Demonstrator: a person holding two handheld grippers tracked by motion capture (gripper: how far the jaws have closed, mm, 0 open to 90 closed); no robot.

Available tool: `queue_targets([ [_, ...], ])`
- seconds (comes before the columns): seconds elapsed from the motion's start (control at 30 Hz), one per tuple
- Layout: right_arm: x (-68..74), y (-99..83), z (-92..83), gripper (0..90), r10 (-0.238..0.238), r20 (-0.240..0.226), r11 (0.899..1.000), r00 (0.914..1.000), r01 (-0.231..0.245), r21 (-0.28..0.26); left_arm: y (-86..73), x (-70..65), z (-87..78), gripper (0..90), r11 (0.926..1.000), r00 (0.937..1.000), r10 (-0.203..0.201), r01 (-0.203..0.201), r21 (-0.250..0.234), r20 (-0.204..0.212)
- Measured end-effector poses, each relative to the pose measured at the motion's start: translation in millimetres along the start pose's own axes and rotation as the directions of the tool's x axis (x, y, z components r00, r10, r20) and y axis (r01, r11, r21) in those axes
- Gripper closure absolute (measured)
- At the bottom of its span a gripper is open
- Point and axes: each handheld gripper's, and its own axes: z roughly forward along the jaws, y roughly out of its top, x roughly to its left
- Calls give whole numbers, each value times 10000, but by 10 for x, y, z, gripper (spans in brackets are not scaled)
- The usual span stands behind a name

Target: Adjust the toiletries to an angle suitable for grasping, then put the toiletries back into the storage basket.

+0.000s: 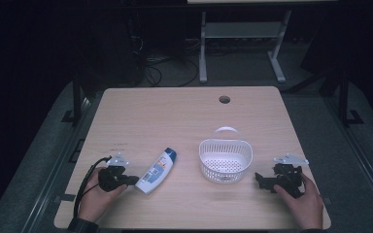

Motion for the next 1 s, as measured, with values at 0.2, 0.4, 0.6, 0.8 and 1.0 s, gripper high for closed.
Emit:
queue_targets([
  [0.2, 0, 0, 0, 0, -2, 2, 10000, 10000, 2, -2, -16, -55, -9, 900, 10000, 10000, 56, -56, -1, 63],
  [0.4, 0, 0, 0, 0, -6, 3, 10000, 10000, 6, 4, -33, -3, -17, 822, 9998, 9996, -191, 189, -73, -209],
  [0.6, 0, 0, 0, 0, 0, -1, 10000, 10000, 0, 0, -47, 58, -63, 648, 9981, 9976, -532, 517, -338, -441],
  [0.8, 0, 0, 0, 0, 1, 1, 10000, 10000, -1, 3, -68, 152, -101, 498, 9943, 9934, -900, 856, -628, -711],
  [1.0, 0, 0, 0, 0, -6, -2, 10000, 10000, 6, -5, -11, 185, -154, 392, 9896, 9904, -1231, 1177, -824, -629],
])
